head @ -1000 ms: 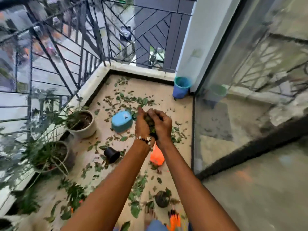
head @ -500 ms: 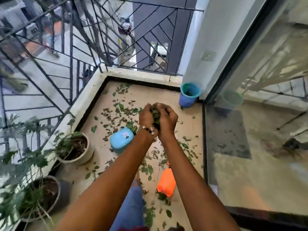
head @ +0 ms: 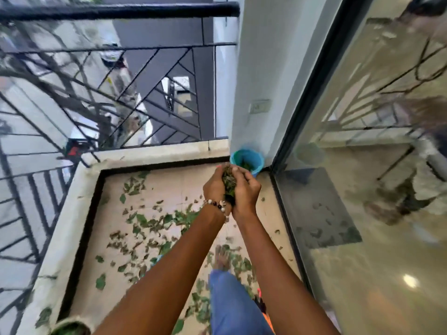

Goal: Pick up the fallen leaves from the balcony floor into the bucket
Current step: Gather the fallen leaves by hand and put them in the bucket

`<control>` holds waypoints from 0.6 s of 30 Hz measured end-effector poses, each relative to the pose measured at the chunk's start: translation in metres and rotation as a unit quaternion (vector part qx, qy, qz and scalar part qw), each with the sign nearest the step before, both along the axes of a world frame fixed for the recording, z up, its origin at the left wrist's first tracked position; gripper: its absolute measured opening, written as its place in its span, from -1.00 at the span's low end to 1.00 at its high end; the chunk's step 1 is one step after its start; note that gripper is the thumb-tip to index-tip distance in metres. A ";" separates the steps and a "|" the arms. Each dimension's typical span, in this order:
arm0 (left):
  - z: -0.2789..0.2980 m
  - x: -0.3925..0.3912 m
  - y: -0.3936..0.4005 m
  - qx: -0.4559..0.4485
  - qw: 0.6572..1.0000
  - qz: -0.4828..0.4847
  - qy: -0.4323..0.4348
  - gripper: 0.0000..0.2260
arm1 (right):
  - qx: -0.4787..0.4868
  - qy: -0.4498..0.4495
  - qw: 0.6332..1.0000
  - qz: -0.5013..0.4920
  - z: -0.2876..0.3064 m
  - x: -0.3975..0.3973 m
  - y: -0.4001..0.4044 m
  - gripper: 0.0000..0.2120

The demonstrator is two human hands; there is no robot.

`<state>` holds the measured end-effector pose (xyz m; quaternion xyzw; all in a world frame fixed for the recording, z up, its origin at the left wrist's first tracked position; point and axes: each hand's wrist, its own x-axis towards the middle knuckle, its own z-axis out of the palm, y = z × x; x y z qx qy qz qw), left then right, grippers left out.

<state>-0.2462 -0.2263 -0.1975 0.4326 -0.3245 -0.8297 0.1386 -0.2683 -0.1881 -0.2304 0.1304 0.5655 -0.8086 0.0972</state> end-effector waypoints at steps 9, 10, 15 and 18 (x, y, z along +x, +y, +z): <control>-0.068 -0.238 -0.046 0.046 0.997 -0.058 -0.018 -0.74 | -0.006 -0.100 0.993 -0.061 -0.064 -0.231 -0.041 -0.84; -0.071 -0.259 -0.049 0.052 0.996 -0.065 -0.030 -0.72 | -0.014 -0.114 0.991 -0.065 -0.066 -0.250 -0.042 -0.83; -0.121 -0.364 -0.068 0.095 0.988 -0.095 -0.076 -0.63 | -0.037 -0.167 0.982 -0.086 -0.099 -0.354 -0.057 -0.80; -0.177 -0.414 -0.078 0.114 0.985 -0.100 -0.086 -0.56 | -0.068 -0.211 0.969 -0.108 -0.146 -0.401 -0.066 -0.84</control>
